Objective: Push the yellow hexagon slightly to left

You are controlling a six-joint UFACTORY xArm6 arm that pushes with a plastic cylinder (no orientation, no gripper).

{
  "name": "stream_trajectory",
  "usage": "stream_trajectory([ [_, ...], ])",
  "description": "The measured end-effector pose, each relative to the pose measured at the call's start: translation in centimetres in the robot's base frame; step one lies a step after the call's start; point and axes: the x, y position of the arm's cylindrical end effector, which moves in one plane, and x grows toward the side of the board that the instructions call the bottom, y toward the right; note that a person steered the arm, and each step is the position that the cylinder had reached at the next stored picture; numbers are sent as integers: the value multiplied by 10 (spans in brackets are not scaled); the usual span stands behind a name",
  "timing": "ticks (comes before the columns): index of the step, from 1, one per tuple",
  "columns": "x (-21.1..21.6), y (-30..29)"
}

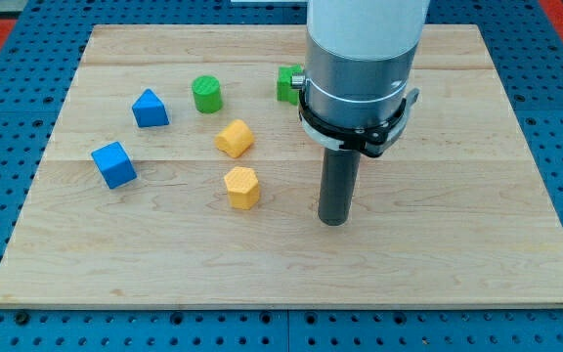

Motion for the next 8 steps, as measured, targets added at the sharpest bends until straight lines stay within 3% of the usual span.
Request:
stream_trajectory([
  [2, 0, 0],
  [3, -27, -8],
  [4, -29, -52],
  [7, -33, -77],
  [8, -67, -77],
])
